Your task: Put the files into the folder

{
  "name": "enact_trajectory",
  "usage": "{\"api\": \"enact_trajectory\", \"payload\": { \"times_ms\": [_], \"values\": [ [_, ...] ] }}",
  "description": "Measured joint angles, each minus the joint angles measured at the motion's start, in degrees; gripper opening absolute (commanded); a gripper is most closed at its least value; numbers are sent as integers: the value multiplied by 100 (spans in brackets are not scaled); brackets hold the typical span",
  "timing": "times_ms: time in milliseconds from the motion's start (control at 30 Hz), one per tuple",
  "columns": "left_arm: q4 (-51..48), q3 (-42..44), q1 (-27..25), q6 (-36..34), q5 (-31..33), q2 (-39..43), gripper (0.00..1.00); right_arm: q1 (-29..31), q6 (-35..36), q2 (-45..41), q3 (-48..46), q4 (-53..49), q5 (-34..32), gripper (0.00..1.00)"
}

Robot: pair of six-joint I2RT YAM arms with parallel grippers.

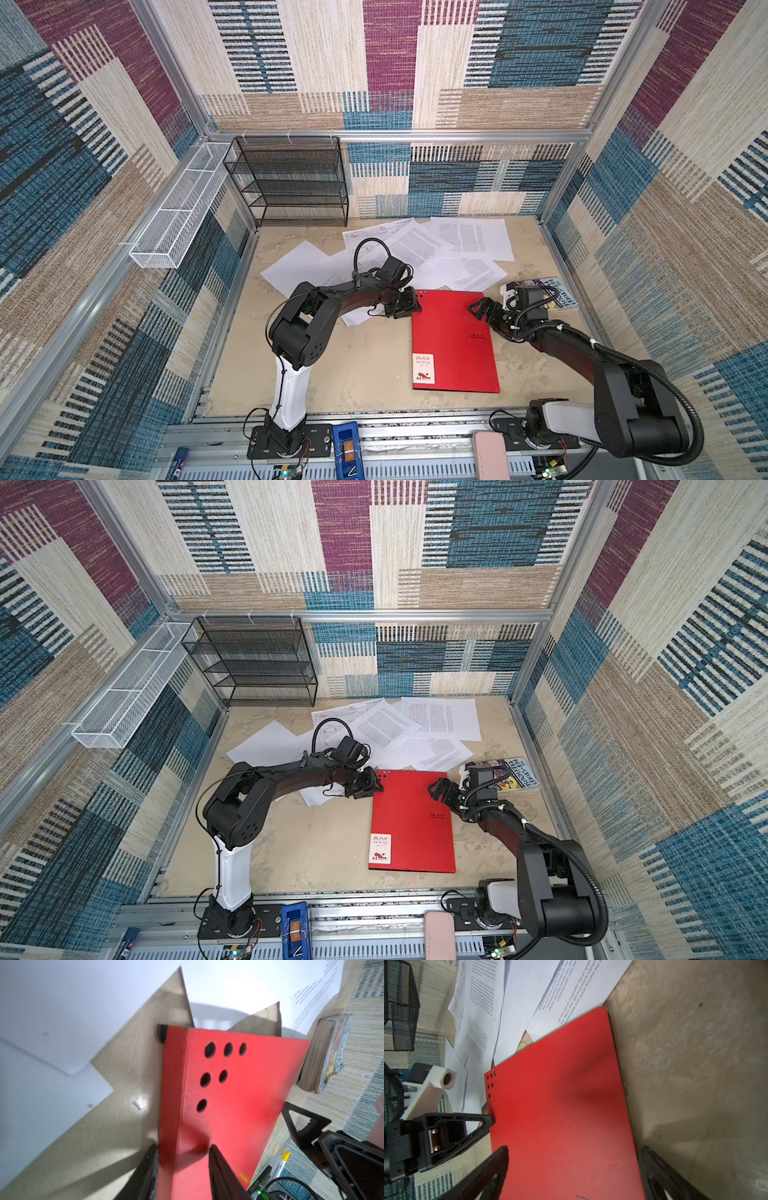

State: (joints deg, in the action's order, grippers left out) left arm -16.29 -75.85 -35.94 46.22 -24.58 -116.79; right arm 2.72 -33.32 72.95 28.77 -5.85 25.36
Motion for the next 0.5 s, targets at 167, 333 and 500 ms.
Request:
{"api": "enact_trajectory", "payload": {
  "times_ms": [167,333,500],
  "values": [
    [142,79,61,-37,-98,-20,42,2,-2,-273,192,-223,76,98],
    [254,155,114,-31,-238,-11,42,4,-52,-566,391,-350,179,100],
    [391,229,210,26,-396,28,43,4,-234,-874,437,-197,529,100]
  ]
}}
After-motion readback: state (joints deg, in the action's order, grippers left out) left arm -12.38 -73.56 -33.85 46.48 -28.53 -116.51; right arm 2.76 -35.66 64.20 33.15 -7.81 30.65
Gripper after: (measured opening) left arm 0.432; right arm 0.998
